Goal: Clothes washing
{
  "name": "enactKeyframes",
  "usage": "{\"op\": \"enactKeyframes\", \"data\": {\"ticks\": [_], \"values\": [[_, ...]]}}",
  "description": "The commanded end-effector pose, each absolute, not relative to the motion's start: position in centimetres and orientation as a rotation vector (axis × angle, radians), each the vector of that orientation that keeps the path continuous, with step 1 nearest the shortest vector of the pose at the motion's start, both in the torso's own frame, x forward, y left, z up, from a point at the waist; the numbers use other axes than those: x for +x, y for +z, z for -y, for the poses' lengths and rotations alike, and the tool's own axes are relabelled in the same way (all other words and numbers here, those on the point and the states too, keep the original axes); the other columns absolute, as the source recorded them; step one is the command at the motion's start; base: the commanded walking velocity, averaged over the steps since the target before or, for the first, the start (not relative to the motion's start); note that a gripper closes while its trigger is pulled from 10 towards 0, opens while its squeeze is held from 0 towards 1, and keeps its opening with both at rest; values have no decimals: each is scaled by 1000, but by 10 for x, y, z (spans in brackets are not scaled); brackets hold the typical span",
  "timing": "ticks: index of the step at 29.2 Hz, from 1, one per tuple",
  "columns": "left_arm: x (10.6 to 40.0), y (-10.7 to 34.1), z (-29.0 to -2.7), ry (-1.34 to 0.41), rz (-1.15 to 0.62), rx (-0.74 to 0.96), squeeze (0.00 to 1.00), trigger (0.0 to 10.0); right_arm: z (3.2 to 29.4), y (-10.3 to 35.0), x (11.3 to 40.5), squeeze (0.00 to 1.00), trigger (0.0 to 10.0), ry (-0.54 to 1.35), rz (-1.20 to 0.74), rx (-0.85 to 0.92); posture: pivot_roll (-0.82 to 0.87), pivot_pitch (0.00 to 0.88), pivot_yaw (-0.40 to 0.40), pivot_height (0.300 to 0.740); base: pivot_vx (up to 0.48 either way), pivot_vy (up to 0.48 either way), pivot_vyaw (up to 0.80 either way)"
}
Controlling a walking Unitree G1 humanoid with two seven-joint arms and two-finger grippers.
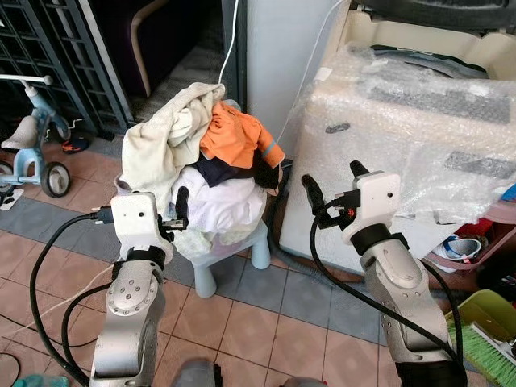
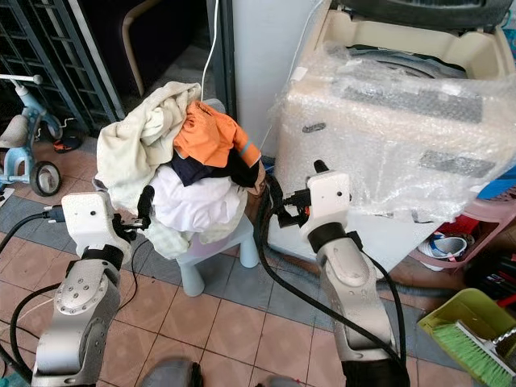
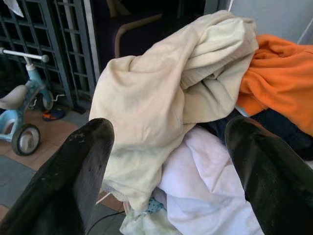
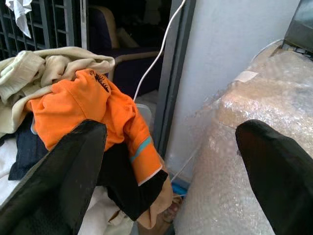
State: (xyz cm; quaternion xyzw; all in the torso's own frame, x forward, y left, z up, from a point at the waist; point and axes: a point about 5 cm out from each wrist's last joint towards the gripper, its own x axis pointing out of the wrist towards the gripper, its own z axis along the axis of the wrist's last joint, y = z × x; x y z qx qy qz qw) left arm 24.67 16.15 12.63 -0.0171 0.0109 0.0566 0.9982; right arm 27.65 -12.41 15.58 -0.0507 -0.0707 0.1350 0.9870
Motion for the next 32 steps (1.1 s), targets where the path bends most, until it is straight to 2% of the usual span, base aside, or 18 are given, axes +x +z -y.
{"op": "enactKeyframes", "data": {"ticks": [1, 7, 12, 17, 20, 26, 29, 32], "values": [[244, 123, -164, 152, -49, -29, 0, 10000, 121, 147, 277, 0, 10000, 262, 111, -198, 62, 112, -52, 740, 398, 266, 0], [245, 125, -167, 191, -39, -3, 0, 10000, 109, 139, 267, 0, 10000, 395, 78, -170, 80, 117, -52, 740, 335, 338, 0], [241, 126, -176, 230, -56, 40, 0, 10000, 93, 139, 258, 0, 10000, 529, 92, -133, 98, 124, -42, 740, 0, 0, 86], [238, 126, -175, 231, -66, 58, 0, 10000, 95, 146, 261, 0, 10000, 510, 143, -150, 105, 128, -40, 740, 0, 0, 648], [233, 125, -174, 169, -73, -37, 0, 10000, 103, 160, 277, 0, 10000, 434, 197, -115, 111, 133, -37, 740, 0, 0, 779], [235, 124, -174, 177, -84, -27, 0, 10000, 99, 178, 294, 0, 10000, 461, 269, -154, 115, 130, -37, 740, 0, 0, 751], [236, 125, -173, 176, -82, -19, 0, 10000, 94, 181, 302, 0, 10000, 493, 282, -164, 126, 131, -41, 740, 0, 0, 738], [236, 127, -176, 180, -80, -17, 0, 10000, 78, 182, 312, 0, 10000, 554, 291, -184, 137, 130, -43, 740, 0, 0, 735]]}}
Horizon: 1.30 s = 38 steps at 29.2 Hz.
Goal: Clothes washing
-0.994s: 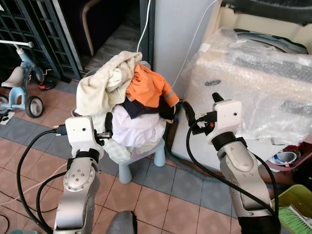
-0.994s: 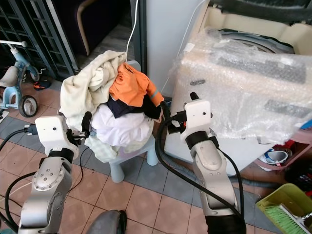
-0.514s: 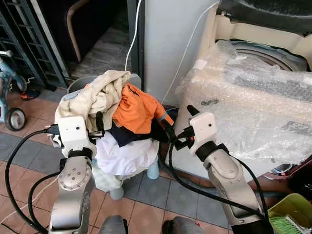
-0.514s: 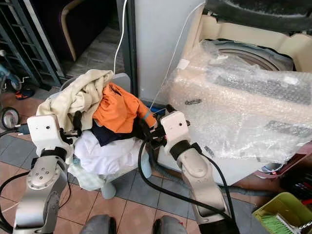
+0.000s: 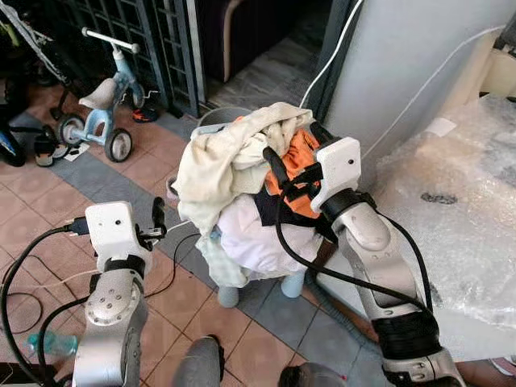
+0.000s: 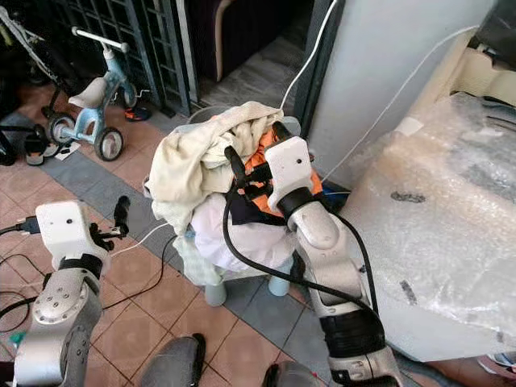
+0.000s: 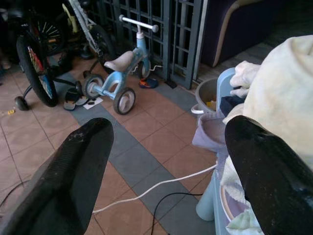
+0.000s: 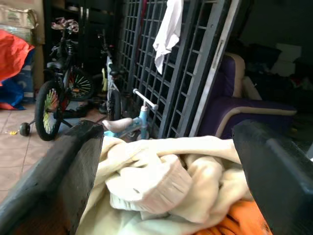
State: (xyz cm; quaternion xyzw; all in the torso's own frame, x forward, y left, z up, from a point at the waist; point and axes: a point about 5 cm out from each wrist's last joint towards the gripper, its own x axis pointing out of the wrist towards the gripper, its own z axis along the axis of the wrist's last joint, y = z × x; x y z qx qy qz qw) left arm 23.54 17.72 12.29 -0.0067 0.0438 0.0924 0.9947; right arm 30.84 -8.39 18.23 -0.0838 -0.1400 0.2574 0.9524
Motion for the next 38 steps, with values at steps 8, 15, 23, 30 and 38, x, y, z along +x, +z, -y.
{"op": "enactKeyframes", "data": {"ticks": [8, 15, 23, 30, 38], "values": [[235, 126, -176, 197, -90, 0, 0, 10000, 53, 171, 333, 0, 10000, 551, 216, -305, 168, 124, -56, 740, 0, 0, 533], [235, 126, -176, 196, -94, 9, 0, 10000, 59, 154, 354, 0, 9647, 414, 90, -442, 175, 125, -64, 740, 0, 0, 0], [236, 124, -175, 205, -98, 17, 0, 10000, 88, 128, 361, 0, 0, 303, -75, -501, 155, 134, -65, 740, 0, 0, 0], [241, 123, -170, 195, -103, 18, 0, 10000, 92, 115, 356, 0, 0, 322, -112, -448, 135, 132, -65, 740, 0, 0, 0], [241, 122, -170, 203, -106, 12, 0, 10000, 69, 124, 352, 0, 0, 428, -58, -324, 136, 130, -71, 740, 0, 0, 0]]}}
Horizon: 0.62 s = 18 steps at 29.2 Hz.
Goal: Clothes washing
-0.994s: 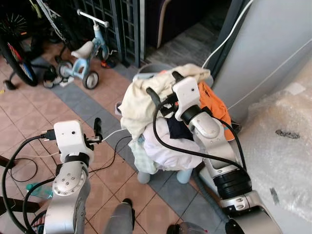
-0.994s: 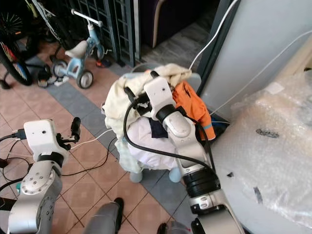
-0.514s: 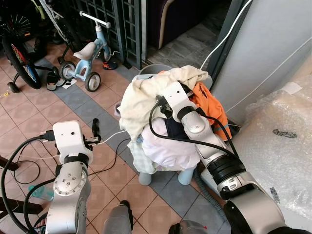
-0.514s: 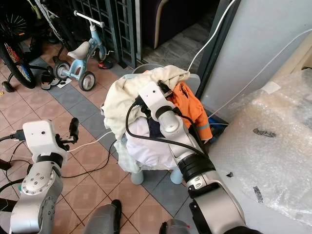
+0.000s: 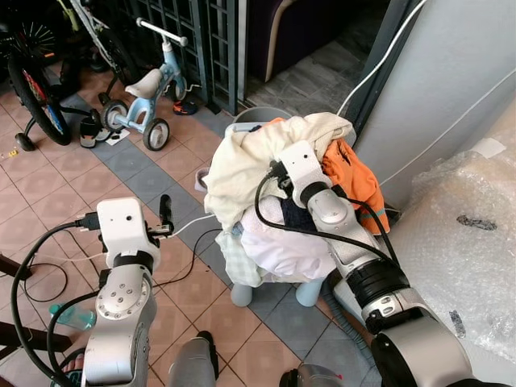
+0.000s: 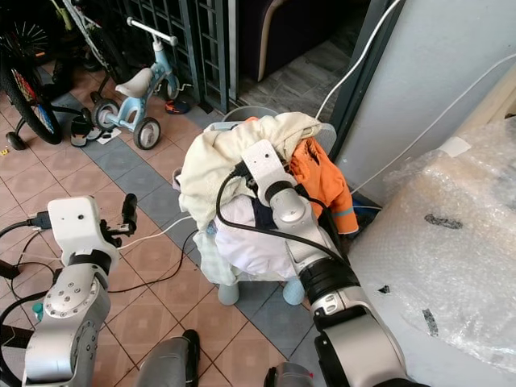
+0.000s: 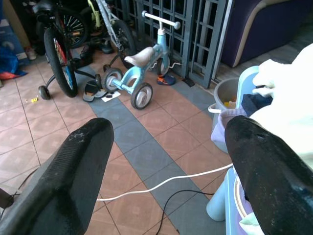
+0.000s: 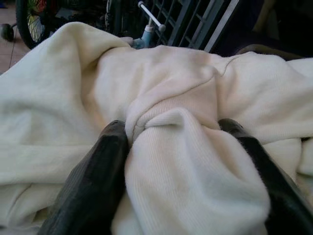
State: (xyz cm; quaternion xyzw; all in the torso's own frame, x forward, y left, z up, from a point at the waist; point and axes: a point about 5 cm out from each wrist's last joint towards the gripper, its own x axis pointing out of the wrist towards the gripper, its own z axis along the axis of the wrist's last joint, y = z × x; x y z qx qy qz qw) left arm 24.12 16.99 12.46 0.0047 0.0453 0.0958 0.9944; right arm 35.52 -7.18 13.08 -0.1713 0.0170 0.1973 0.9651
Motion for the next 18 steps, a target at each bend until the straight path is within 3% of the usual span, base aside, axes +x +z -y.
{"op": "enactKeyframes", "data": {"ticks": [1, 6, 18], "values": [[241, 122, -171, 208, -109, 4, 0, 10000, 67, 125, 351, 0, 0, 437, -49, -320, 136, 130, -71, 740, 0, 0, 0], [241, 121, -171, 211, -110, 4, 0, 10000, 67, 126, 351, 0, 0, 434, -39, -307, 135, 129, -73, 740, 0, 0, 0], [241, 119, -168, 201, -109, 6, 0, 10000, 74, 169, 356, 0, 0, 356, 151, -60, 117, 119, -76, 740, 0, 0, 0]]}}
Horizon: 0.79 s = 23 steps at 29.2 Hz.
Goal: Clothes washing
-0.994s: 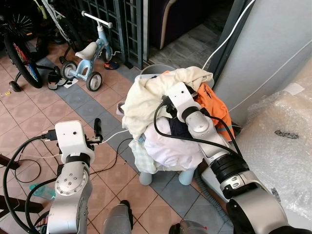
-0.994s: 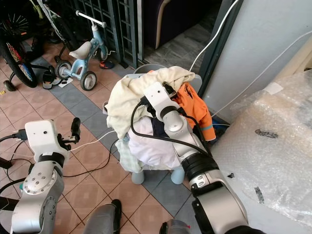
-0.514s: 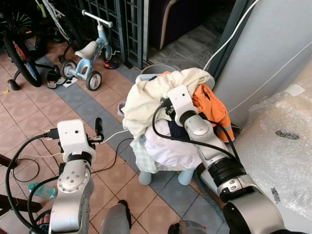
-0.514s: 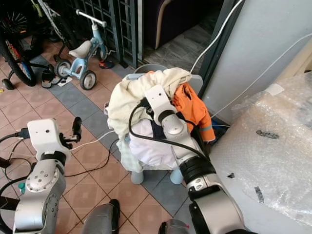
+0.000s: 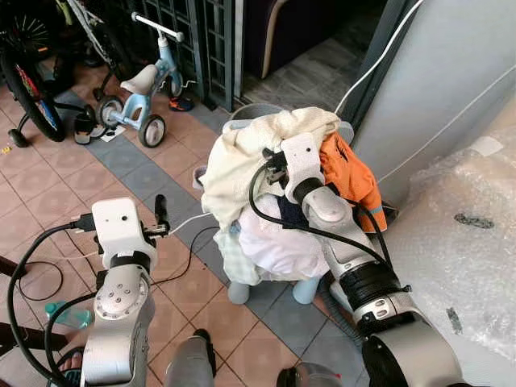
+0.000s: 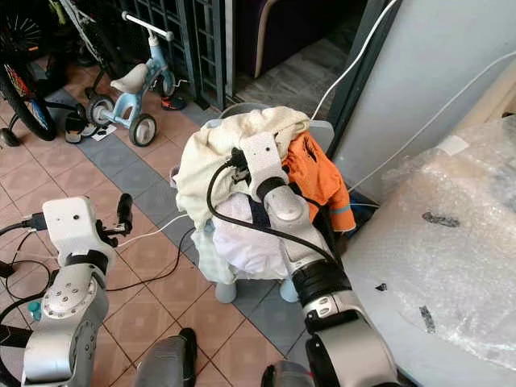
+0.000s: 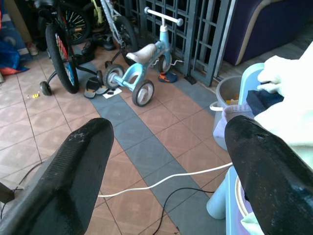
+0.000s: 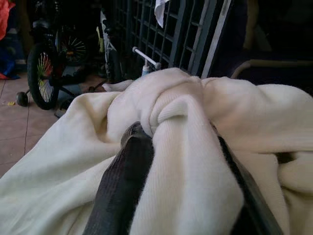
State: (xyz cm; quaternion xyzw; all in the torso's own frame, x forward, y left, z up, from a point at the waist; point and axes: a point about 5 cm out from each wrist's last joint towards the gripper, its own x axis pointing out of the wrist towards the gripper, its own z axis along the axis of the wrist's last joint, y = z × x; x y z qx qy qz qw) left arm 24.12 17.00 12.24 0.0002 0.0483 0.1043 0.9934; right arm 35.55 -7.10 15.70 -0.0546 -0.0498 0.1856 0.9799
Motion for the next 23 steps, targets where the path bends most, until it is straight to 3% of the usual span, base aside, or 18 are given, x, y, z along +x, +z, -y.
{"op": "enactKeyframes", "data": {"ticks": [1, 8, 13, 17, 20, 21, 23], "values": [[241, 119, -167, 200, -109, 7, 0, 10000, 75, 170, 356, 0, 0, 352, 155, -52, 117, 118, -77, 740, 0, 0, 0], [241, 122, -169, 215, -92, -1, 0, 10000, 84, 198, 349, 0, 0, 286, 277, 70, 114, 125, -66, 740, 0, 0, 0], [246, 126, -170, 228, -76, 19, 0, 10000, 116, 232, 347, 0, 0, 107, 432, -36, 104, 139, -63, 740, 0, 0, 0], [251, 130, -168, 249, -64, 30, 0, 10000, 148, 244, 348, 0, 0, -46, 451, -82, 97, 127, -66, 740, 0, 0, 0], [253, 131, -164, 222, -52, 34, 0, 10000, 156, 244, 344, 0, 0, -57, 443, -87, 83, 125, -62, 740, 0, 0, 0], [254, 129, -161, 215, -57, 33, 0, 10000, 156, 239, 342, 0, 3294, -33, 425, -117, 78, 123, -61, 740, 0, 0, 0], [254, 128, -160, 211, -58, 33, 0, 10000, 155, 236, 341, 0, 3294, -20, 412, -140, 78, 123, -61, 740, 0, 0, 0]]}}
